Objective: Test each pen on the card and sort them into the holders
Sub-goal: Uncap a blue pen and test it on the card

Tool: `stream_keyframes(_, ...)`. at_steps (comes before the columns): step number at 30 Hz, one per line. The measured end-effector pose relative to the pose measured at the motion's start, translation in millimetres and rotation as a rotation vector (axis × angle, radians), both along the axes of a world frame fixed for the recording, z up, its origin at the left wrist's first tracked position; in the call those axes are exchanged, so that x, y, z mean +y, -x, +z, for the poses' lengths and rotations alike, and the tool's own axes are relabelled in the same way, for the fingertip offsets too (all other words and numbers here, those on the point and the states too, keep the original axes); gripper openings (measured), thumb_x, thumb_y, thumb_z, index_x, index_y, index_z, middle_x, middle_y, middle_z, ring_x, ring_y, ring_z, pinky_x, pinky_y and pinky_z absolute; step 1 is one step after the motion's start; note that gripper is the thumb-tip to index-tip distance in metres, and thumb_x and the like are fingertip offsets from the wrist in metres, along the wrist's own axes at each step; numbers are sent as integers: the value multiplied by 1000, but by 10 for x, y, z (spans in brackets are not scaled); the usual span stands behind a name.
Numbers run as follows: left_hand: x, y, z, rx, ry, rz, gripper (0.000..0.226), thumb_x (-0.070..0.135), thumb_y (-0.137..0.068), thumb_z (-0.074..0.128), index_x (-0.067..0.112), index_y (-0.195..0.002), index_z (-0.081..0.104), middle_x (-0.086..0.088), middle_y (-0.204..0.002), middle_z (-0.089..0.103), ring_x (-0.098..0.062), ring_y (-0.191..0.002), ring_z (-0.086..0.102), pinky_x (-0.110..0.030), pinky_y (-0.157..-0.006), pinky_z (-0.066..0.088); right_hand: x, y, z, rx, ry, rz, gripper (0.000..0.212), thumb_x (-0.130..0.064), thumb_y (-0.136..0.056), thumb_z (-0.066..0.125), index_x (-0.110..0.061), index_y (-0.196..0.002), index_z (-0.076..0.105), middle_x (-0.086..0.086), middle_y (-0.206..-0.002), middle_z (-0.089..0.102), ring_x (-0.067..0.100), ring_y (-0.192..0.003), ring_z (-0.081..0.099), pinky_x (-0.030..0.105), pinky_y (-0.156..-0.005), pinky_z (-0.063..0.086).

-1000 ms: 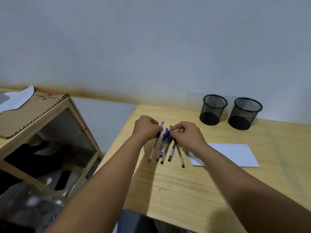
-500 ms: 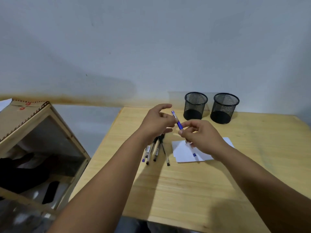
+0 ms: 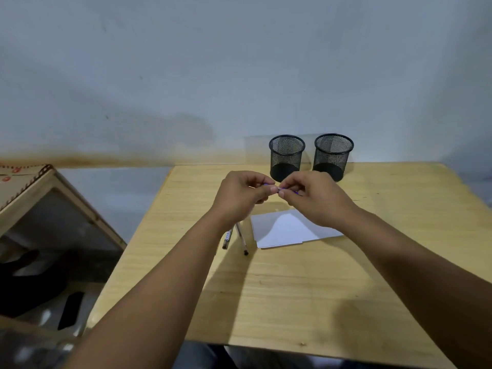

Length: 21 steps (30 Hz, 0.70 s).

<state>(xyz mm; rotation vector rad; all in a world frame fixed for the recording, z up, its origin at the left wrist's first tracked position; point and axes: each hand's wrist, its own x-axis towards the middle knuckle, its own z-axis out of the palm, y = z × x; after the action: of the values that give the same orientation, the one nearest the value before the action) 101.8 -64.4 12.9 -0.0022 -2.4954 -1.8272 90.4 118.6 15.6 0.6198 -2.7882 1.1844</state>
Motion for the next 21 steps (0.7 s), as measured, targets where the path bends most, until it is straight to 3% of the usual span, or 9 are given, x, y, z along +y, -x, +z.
stream_keyframes(3,-7,0,-28,-37,-67,-42,9,9,-83,77,7,-91,75,1,-64,63,-13,-63,61,-30,-75,58,8,-13,-51,33,46,-32,11,-36,-88,69,-26,-89,74,-12,-79,69,1,-70,60,23,-59,46)
stream_keyframes(7,-6,-1,-56,-45,-20,-93,10,10,-85,75,6,-94,75,-7,-72,67,-13,-67,62,-27,-77,58,18,-15,-126,45,-17,-102,13,-45,-84,68,-32,-83,72,-10,-73,65,9,-58,54,35,-57,51)
stream_keyframes(14,-16,100,-109,-16,25,-105,9,12,-84,77,10,-92,77,-14,-79,72,-16,-70,64,-36,-81,58,68,41,-210,4,29,-144,16,-49,-81,71,-34,-84,76,-9,-76,71,13,-66,63,37,-58,53)
stream_keyframes(18,-53,164,-179,16,14,-18,9,11,-83,77,12,-92,77,-18,-81,72,-15,-68,63,-38,-80,59,103,40,-238,-40,170,-150,12,-25,-82,78,-19,-92,80,-5,-72,71,-4,-58,58,7,-51,39)
stream_keyframes(21,-140,258,-275,25,28,100,8,16,-83,78,15,-91,77,-8,-77,73,-10,-63,61,-30,-72,57,144,24,-267,-85,234,-182,12,-19,-83,77,-17,-95,80,-7,-74,69,-11,-58,54,2,-51,38)
